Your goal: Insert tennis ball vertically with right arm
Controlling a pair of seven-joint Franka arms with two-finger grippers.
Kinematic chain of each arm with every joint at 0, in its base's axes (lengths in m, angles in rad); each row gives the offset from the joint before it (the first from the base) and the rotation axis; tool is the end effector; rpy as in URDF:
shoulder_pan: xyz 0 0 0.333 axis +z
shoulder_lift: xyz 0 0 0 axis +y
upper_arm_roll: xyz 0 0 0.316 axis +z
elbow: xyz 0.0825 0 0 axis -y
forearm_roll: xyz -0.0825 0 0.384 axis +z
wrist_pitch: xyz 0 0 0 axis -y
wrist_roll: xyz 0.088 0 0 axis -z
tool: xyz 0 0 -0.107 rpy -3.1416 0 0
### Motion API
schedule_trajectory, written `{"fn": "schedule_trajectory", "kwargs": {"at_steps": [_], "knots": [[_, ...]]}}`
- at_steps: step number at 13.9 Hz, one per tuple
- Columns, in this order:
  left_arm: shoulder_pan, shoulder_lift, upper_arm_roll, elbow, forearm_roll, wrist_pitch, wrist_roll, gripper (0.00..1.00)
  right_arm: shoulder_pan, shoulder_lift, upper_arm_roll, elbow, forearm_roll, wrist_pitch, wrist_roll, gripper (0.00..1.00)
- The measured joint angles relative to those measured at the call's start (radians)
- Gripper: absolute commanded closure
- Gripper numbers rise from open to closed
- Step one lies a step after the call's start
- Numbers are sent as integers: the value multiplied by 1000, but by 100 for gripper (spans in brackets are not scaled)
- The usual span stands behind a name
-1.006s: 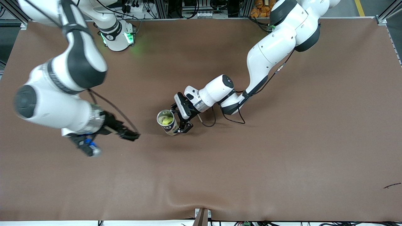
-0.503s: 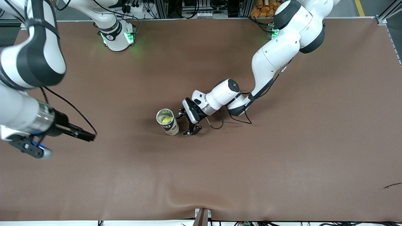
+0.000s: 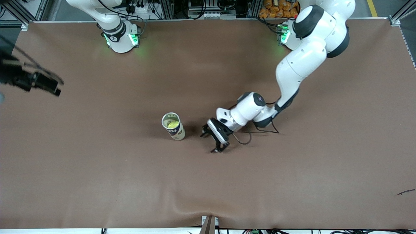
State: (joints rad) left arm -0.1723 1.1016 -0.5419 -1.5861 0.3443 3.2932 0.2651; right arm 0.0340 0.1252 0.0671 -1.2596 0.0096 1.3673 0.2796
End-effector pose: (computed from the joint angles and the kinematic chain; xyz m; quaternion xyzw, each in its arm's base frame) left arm 0.5807 -0.4254 0.1406 0.8256 -0.3954 0.3371 0.2198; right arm 0.5667 0.0555 0.6800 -0.9960 0.0884 0.0101 0.0071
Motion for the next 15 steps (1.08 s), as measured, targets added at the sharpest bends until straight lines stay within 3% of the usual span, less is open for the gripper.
{"fn": "schedule_trajectory", "kwargs": {"at_steps": [3,5,10,15], "knots": [[83,-45,13,51,-16,-184,-24,0,-9,-130,-10,-196,-6,52,-1,0],[138,-107,16,68,-16,-331,-64,0,-15,-165,-14,-252,-6,66,-18,0],[289,-289,21,78,-17,-687,-110,0,-63,-169,-11,-250,-3,89,-56,0],[397,-467,37,85,-17,-900,-198,0,-52,-169,-5,-202,-26,79,-59,0]]}}
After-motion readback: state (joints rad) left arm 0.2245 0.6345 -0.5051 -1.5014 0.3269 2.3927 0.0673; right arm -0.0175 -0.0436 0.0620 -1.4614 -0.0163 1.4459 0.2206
